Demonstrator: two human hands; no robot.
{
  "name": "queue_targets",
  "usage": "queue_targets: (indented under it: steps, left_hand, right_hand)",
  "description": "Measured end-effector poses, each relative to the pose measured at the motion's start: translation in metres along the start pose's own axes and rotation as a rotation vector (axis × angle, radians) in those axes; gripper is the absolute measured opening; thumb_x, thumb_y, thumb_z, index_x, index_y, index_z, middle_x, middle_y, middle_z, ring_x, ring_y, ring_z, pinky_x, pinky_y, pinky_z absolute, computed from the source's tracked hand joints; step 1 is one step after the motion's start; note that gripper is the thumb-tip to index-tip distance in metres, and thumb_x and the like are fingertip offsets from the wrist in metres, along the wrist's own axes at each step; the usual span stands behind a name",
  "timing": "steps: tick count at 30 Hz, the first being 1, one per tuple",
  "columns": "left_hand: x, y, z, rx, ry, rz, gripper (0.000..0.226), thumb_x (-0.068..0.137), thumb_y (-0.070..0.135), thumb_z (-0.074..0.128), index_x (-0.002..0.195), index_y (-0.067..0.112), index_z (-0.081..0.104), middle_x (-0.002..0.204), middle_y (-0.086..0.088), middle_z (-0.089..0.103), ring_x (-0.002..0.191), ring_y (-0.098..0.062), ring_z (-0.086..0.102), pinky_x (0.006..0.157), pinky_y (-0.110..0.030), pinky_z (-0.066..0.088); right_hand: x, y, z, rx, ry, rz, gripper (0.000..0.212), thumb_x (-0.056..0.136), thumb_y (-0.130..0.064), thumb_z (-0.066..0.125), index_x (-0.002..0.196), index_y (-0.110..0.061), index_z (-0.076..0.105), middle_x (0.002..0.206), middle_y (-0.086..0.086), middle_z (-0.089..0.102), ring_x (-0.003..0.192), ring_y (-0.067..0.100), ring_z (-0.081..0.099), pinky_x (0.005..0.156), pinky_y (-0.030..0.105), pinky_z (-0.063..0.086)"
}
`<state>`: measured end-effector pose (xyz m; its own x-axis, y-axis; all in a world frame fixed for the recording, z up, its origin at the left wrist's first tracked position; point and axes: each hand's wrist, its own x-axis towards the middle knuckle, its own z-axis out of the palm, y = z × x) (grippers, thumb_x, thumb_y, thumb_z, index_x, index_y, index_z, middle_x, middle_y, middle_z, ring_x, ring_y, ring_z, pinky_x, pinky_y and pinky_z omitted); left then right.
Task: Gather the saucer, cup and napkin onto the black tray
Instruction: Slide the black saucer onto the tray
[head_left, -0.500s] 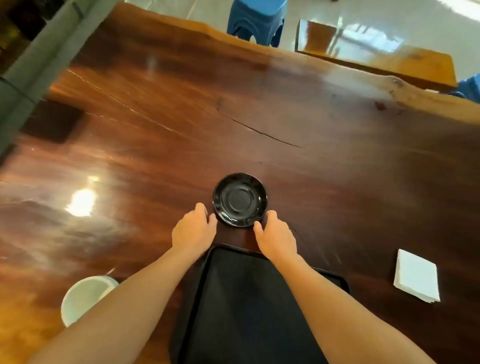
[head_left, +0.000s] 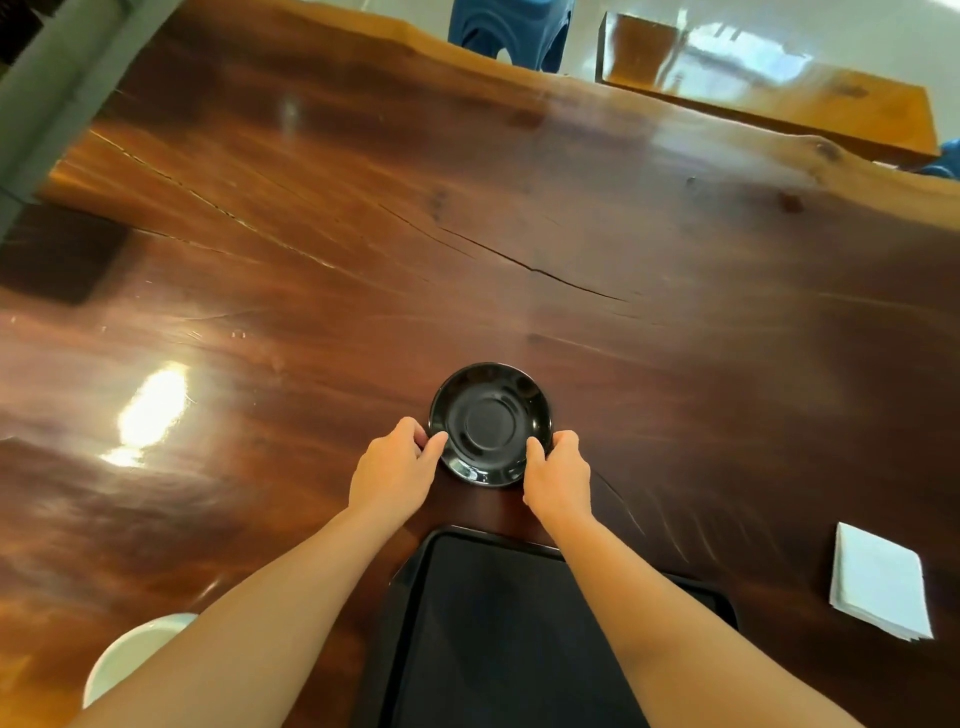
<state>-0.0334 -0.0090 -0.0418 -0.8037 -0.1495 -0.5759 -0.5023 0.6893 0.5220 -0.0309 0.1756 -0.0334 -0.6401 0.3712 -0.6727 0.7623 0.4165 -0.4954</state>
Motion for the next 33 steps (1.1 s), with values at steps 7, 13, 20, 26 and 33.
queue_targets:
  steps: [7, 13, 20, 26, 33]
  left_hand:
    - [0.009, 0.004, 0.012, -0.087, -0.042, -0.002, 0.041, 0.102, 0.043, 0.05, 0.074, 0.013, 0.047, 0.07, -0.013, 0.071, 0.069, -0.03, 0.066, 0.066, -0.048, 0.053]
    - [0.014, 0.013, 0.019, -0.168, -0.065, -0.099, 0.035, 0.104, 0.034, 0.049, 0.09, 0.002, 0.055, 0.083, -0.017, 0.072, 0.081, -0.032, 0.067, 0.061, -0.035, 0.046]
    - [0.001, 0.018, 0.021, -0.137, -0.038, -0.082, 0.033, 0.104, 0.033, 0.05, 0.09, 0.004, 0.057, 0.082, -0.016, 0.072, 0.08, -0.031, 0.067, 0.073, -0.044, 0.052]
    - [-0.031, 0.029, 0.026, -0.12, -0.018, -0.038, 0.037, 0.102, 0.034, 0.051, 0.089, 0.0, 0.054, 0.082, -0.019, 0.072, 0.081, -0.034, 0.067, 0.074, -0.048, 0.051]
    - [-0.092, 0.038, 0.033, -0.131, 0.008, -0.021, 0.033, 0.102, 0.035, 0.051, 0.085, 0.008, 0.053, 0.084, -0.015, 0.071, 0.08, -0.031, 0.069, 0.071, -0.045, 0.053]
  right_hand:
    - [0.016, 0.01, 0.003, 0.02, -0.116, 0.04, 0.021, 0.107, -0.03, 0.041, 0.109, -0.011, 0.049, 0.078, 0.009, 0.068, 0.051, 0.009, 0.055, 0.055, 0.03, 0.042]
    - [0.024, 0.009, -0.003, -0.002, -0.147, 0.039, 0.017, 0.107, -0.029, 0.042, 0.104, -0.015, 0.051, 0.084, 0.013, 0.073, 0.046, 0.006, 0.052, 0.05, 0.027, 0.041]
    - [0.016, 0.02, -0.007, 0.045, -0.115, 0.022, 0.014, 0.107, -0.028, 0.043, 0.107, -0.017, 0.052, 0.099, 0.016, 0.072, 0.033, -0.001, 0.054, 0.048, 0.023, 0.041]
    - [-0.004, 0.032, -0.033, 0.063, -0.121, -0.011, 0.016, 0.107, -0.027, 0.043, 0.111, -0.014, 0.051, 0.099, 0.015, 0.071, 0.033, -0.003, 0.056, 0.047, 0.023, 0.042]
    - [-0.044, 0.059, -0.062, 0.051, -0.11, -0.062, 0.017, 0.107, -0.026, 0.044, 0.104, -0.011, 0.052, 0.098, 0.014, 0.068, 0.044, 0.004, 0.061, 0.04, 0.019, 0.041]
